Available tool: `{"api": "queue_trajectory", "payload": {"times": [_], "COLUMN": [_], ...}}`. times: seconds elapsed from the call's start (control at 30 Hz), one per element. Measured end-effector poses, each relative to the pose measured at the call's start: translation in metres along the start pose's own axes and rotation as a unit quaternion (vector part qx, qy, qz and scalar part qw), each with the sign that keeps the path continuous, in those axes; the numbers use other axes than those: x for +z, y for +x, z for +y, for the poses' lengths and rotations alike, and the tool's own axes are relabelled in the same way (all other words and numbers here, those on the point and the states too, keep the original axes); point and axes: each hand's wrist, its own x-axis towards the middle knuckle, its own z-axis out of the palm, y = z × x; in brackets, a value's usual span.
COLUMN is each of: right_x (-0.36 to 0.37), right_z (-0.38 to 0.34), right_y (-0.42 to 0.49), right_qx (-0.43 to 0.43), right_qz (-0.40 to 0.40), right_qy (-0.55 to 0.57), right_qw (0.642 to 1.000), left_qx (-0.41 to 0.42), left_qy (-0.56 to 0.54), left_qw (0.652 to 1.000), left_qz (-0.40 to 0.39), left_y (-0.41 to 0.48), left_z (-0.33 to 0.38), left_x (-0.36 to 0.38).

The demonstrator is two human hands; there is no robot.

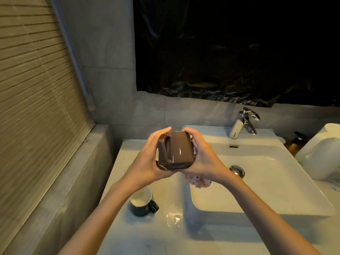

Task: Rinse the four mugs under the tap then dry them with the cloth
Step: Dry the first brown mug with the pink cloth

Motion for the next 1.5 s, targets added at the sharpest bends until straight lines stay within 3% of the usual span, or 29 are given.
{"api": "queue_trajectory", "payload": {"times": [0.13, 0.27, 0.37, 0.43, 0.5, 0.57, 0.63, 0.7, 0.8, 0.93, 1.1, 1.2, 1.33, 1.5], "right_x": [-0.004, -0.030, -0.051, -0.066, -0.078, -0.079, -0.067, -0.053, -0.048, -0.040, -0.051, -0.066, -0.055, -0.047], "right_z": [-0.005, -0.002, 0.000, -0.003, -0.006, -0.006, -0.003, 0.006, 0.011, 0.009, 0.019, 0.013, 0.008, 0.021], "right_y": [0.000, -0.003, -0.005, 0.002, 0.013, 0.020, 0.018, 0.009, -0.004, -0.018, -0.013, -0.005, 0.008, 0.006], "right_qx": [0.015, 0.114, 0.149, 0.137, 0.110, 0.092, 0.081, 0.044, 0.018, 0.057, 0.019, 0.012, -0.086, -0.112], "right_qz": [-0.039, -0.102, -0.004, 0.059, 0.087, 0.096, 0.109, 0.114, 0.076, 0.009, 0.126, 0.169, 0.137, 0.116], "right_qy": [0.012, 0.092, 0.224, 0.350, 0.454, 0.487, 0.374, 0.157, -0.043, -0.108, 0.003, 0.010, -0.087, -0.175], "right_qw": [0.999, 0.984, 0.963, 0.925, 0.880, 0.863, 0.917, 0.980, 0.996, 0.992, 0.992, 0.986, 0.983, 0.971], "left_qx": [0.001, -0.012, -0.015, -0.023, -0.024, -0.020, -0.027, -0.036, -0.032, -0.025, -0.025, -0.019, -0.015, -0.019], "left_qy": [-0.021, 0.006, 0.027, 0.021, 0.011, 0.000, -0.025, -0.037, -0.009, 0.035, 0.036, 0.042, 0.046, 0.033], "left_qw": [0.999, 0.998, 0.997, 0.997, 0.998, 0.998, 0.997, 0.995, 0.994, 0.994, 0.994, 0.996, 0.997, 0.996], "left_qz": [0.034, 0.061, 0.073, 0.073, 0.064, 0.060, 0.072, 0.090, 0.109, 0.102, 0.097, 0.078, 0.067, 0.082], "left_y": [0.002, 0.005, 0.010, 0.013, 0.015, 0.017, 0.018, 0.020, 0.023, 0.027, 0.030, 0.034, 0.042, 0.046], "left_z": [-0.003, -0.006, -0.005, -0.004, -0.001, 0.002, 0.006, 0.008, 0.008, 0.011, 0.008, 0.008, 0.008, 0.002], "left_x": [0.005, 0.009, 0.010, 0.013, 0.019, 0.027, 0.036, 0.041, 0.043, 0.045, 0.049, 0.049, 0.056, 0.058]}}
